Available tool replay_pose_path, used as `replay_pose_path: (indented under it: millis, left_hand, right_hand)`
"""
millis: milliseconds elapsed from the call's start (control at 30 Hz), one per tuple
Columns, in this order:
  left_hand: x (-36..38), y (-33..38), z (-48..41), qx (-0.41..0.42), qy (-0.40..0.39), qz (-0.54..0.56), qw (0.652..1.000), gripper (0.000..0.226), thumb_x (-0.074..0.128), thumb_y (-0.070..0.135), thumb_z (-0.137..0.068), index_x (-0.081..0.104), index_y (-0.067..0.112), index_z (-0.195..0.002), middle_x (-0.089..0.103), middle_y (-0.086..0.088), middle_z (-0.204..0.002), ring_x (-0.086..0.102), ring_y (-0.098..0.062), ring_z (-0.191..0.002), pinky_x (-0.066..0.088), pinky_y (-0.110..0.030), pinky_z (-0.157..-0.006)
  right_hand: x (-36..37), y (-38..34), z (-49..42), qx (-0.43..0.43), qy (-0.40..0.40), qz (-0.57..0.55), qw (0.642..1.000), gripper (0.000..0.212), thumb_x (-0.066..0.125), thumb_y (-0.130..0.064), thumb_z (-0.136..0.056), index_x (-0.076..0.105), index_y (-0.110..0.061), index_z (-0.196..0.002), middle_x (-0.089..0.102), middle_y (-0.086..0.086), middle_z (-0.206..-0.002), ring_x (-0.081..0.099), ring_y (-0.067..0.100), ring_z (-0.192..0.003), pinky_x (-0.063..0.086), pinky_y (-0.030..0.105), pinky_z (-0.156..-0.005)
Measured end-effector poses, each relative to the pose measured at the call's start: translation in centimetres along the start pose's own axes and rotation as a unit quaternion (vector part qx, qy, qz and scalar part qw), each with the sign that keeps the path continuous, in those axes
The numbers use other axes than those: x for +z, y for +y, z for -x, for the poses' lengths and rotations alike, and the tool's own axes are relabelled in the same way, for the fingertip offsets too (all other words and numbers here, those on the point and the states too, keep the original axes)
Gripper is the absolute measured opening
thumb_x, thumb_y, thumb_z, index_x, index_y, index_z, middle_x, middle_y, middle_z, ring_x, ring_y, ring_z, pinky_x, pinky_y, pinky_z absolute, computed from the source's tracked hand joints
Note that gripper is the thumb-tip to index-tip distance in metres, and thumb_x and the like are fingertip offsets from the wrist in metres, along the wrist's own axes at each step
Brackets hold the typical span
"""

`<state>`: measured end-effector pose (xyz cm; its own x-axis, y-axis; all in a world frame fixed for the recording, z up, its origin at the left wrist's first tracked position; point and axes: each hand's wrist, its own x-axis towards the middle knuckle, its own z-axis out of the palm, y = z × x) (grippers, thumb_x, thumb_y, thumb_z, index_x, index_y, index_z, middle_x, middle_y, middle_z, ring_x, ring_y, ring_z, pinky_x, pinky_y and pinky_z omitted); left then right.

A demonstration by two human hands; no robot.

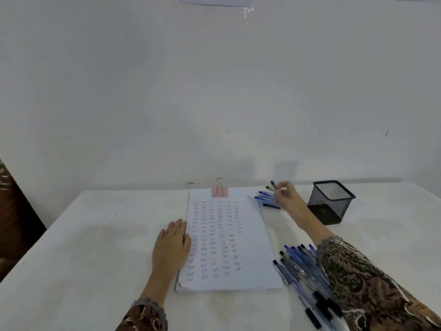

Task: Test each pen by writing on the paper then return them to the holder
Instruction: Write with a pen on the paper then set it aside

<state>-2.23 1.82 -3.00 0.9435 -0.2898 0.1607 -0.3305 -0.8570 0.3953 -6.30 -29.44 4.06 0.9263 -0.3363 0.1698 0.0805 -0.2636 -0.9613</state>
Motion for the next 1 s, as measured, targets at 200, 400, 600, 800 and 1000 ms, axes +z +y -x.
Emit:
replay_pose_path:
  millis: [200,400,600,800,1000]
  left_hand:
    - [0.0,0.1,0.0,-0.001,0.002,0.008,1.000,0.047,0.027,0.026,-0.099,0.027,0.016,-0.145,0.023,0.002,-0.153,0.014,-0.012,-0.143,0.009,-0.032,-0.117]
    - [0.0,0.1,0.0,-0.002,0.001,0.004,1.000,0.047,0.026,0.027,-0.099,0.026,0.017,-0.145,0.022,0.002,-0.154,0.014,-0.012,-0.143,0.008,-0.031,-0.117]
    - [-0.1,0.1,0.0,-0.004,-0.006,-0.001,1.000,0.048,0.024,0.027,-0.099,0.024,0.018,-0.146,0.019,0.003,-0.154,0.012,-0.012,-0.143,0.007,-0.031,-0.118]
    - [0.0,0.0,-0.1,-0.005,-0.004,0.001,1.000,0.048,0.024,0.028,-0.099,0.024,0.018,-0.146,0.020,0.004,-0.154,0.012,-0.011,-0.143,0.007,-0.031,-0.118]
    - [-0.1,0.0,0.0,-0.004,-0.003,0.002,1.000,0.047,0.024,0.028,-0.099,0.024,0.019,-0.146,0.020,0.004,-0.154,0.012,-0.011,-0.143,0.006,-0.030,-0.117]
  right_hand:
    - [2.7,-3.8,1.2,0.065,0.127,-0.552,0.821,0.038,0.050,-0.051,-0.070,0.050,-0.020,-0.048,0.021,-0.006,-0.038,0.017,0.012,-0.036,0.012,0.019,-0.044]
    - [6.1,-2.5,3.2,0.081,0.126,-0.657,0.739,0.024,0.053,-0.040,-0.067,0.062,-0.018,-0.061,0.024,-0.005,-0.039,0.013,0.012,-0.035,0.010,0.023,-0.041]
    - [7.6,0.0,3.2,0.184,0.092,-0.593,0.778,0.042,0.032,-0.036,-0.100,0.061,-0.007,-0.095,0.068,0.003,-0.062,0.057,0.012,-0.047,0.047,0.020,-0.047]
    - [7.5,0.9,3.9,0.211,0.077,-0.521,0.823,0.038,0.048,-0.033,-0.095,0.063,-0.002,-0.078,0.067,0.010,-0.068,0.068,0.019,-0.060,0.057,0.023,-0.054]
    - [8.2,0.9,3.9,0.126,0.056,-0.313,0.940,0.031,0.053,0.015,-0.085,0.044,-0.009,-0.068,0.048,0.004,-0.051,0.050,0.010,-0.039,0.039,0.016,-0.038]
